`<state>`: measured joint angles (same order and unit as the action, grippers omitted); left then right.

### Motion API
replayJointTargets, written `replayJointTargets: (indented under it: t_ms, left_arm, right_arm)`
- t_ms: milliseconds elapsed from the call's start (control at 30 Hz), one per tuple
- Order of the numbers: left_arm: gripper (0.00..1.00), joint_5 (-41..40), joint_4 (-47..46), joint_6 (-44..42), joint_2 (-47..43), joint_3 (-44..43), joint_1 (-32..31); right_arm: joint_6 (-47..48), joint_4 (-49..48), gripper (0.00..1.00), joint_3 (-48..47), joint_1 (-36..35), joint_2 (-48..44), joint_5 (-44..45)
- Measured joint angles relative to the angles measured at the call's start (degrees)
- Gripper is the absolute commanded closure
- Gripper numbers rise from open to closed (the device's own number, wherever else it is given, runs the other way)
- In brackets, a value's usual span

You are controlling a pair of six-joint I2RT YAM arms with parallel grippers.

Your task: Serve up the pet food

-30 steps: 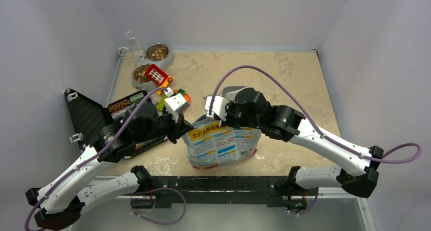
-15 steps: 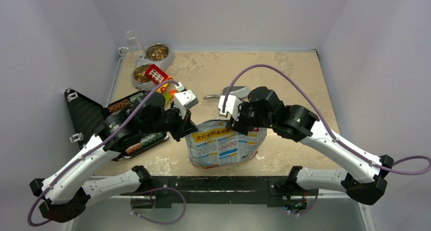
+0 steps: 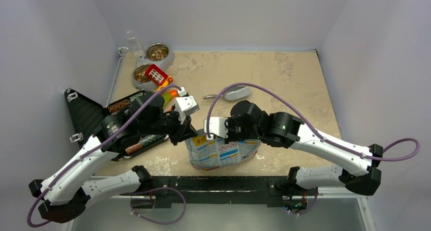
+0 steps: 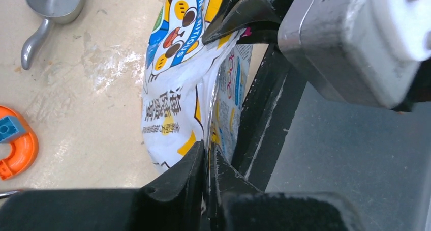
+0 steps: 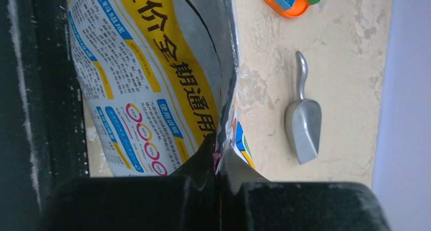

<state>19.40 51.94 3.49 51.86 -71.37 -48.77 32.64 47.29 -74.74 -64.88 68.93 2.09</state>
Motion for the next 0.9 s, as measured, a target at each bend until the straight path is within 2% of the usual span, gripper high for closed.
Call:
replayJointTargets:
  t_ms: [67,233,333,433,567,633,733,833,900]
  left_arm:
    - [0.59,-0.6,0.1,2.2,-0.1,-0.8,-0.1]
    - [0.50,-4.9,0.4,14.1,-2.8,-4.9,-0.2]
    - [0.50,-11.9,5.9,24.8,-1.7,-10.6,-0.2]
    - [0.51,-17.9,15.8,37.3,5.2,-21.7,0.1]
    - [0.53,-18.1,26.9,51.6,16.3,-33.9,3.3]
    - [0.57,-15.1,28.9,58.7,19.1,-33.5,5.4]
    - [0.55,-5.0,27.2,73.2,17.9,-22.3,7.3]
    - [0.37,0.9,22.3,85.9,14.9,-10.9,7.1]
    - [0.34,0.2,20.3,91.1,13.6,-9.4,7.1]
  right_arm:
    - [1.1,-1.3,1.00,1.8,-0.3,-1.5,1.5]
    - [1.0,-2.4,1.00,2.6,-0.3,-2.5,5.9]
    - [0.5,-5.7,1.00,4.2,0.0,-2.6,10.0]
    - [0.3,-8.7,1.00,5.0,0.4,-2.5,13.7]
    - [0.7,-10.6,1.00,5.0,0.8,-1.7,16.6]
    - [0.9,-11.6,1.00,5.0,1.2,-1.4,17.2]
    - [1.0,-12.7,1.00,5.6,1.2,-1.6,17.5]
    - [1.0,-13.7,1.00,6.9,1.3,-2.8,17.3]
    - [1.0,-13.9,1.00,7.8,1.2,-4.2,16.3]
